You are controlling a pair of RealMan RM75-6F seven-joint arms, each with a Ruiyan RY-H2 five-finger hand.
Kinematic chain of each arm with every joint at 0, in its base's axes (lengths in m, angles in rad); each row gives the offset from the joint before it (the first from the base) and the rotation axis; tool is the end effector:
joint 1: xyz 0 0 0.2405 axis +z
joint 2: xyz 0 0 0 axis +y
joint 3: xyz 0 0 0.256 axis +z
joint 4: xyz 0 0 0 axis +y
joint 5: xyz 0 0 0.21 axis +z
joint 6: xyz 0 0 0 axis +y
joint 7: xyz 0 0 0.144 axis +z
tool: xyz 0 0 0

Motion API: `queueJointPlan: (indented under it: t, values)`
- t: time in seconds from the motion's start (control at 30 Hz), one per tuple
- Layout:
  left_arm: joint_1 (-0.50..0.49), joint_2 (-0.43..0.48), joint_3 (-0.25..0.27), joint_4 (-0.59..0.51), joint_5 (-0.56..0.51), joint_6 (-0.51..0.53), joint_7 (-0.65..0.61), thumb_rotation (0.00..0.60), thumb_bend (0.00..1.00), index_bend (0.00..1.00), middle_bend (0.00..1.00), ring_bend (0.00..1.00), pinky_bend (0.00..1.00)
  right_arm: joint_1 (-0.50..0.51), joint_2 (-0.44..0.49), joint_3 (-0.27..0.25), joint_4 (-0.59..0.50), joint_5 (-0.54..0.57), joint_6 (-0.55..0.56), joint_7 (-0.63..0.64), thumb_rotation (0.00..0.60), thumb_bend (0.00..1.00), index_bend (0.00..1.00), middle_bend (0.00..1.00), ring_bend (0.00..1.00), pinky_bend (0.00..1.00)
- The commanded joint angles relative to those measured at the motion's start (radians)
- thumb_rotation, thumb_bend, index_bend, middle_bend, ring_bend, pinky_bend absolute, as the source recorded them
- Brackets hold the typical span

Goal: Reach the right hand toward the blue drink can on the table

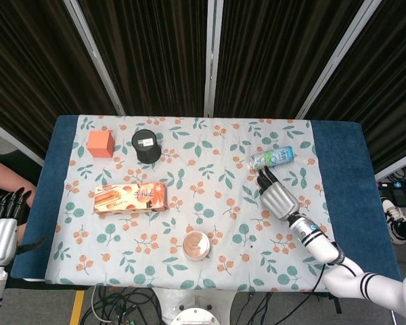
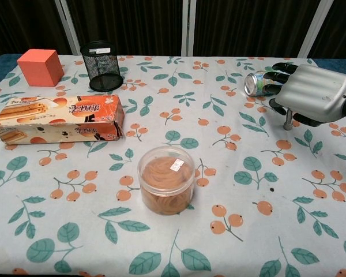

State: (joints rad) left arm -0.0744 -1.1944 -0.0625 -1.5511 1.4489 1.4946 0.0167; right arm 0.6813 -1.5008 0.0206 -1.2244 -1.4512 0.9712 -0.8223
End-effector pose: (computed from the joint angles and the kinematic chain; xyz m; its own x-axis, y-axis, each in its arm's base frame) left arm -0.3235 0.1806 0.1462 0.3925 -0.0140 0.9196 0.9187 0.0542 -0.3913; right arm -0.2220 -0.3391 0.0003 0.9526 0.1769 0.2477 -0.1278 -0.5059 0.8530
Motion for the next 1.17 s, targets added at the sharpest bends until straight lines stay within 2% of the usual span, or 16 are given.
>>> queueJointPlan:
  t: [0.03,0.33,0.5,0.6,0.8,0.97,1.17]
  values:
    - [0.0,0.0,-0.001,0.0,0.0,0.001,0.001,0.6,0.04,0.06,0.01,0.0,0.0,-0.003,0.002,0.002,-0.005,0.005,0.003,-0.004,0.6,0.36,0.37,0.15,0.0,0.0]
    - [-0.003,0.001,-0.003,-0.001,0.003,0.0,0.003,0.6,0.04,0.06,0.01,0.0,0.0,-0.017,0.029,0.003,-0.054,-0.001,0.034,0.003,0.6,0.36,0.29,0.14,0.0,0.0]
    - [-0.007,0.004,-0.009,-0.002,0.003,0.003,0.004,0.6,0.04,0.06,0.01,0.0,0.0,-0.073,0.101,0.038,-0.19,0.034,0.127,0.092,0.6,0.36,0.23,0.12,0.0,0.0]
    - [-0.011,0.002,-0.013,0.0,0.001,0.001,0.005,0.6,0.04,0.06,0.01,0.0,0.0,-0.136,0.174,0.056,-0.296,0.057,0.213,0.191,0.6,0.35,0.22,0.13,0.0,0.0]
    - [-0.024,-0.006,-0.019,0.003,0.004,-0.009,0.013,0.6,0.04,0.06,0.01,0.0,0.0,-0.269,0.303,0.041,-0.421,0.062,0.343,0.455,0.6,0.27,0.22,0.13,0.0,0.0]
    - [-0.031,-0.007,-0.019,-0.003,0.009,-0.012,0.025,0.6,0.04,0.06,0.01,0.0,0.0,-0.375,0.378,0.003,-0.469,0.025,0.433,0.684,0.6,0.22,0.21,0.11,0.0,0.0]
    - [-0.039,-0.002,-0.017,-0.023,0.019,-0.017,0.025,0.6,0.04,0.06,0.01,0.0,0.0,-0.474,0.41,-0.039,-0.474,-0.048,0.538,0.825,0.6,0.21,0.2,0.1,0.0,0.0]
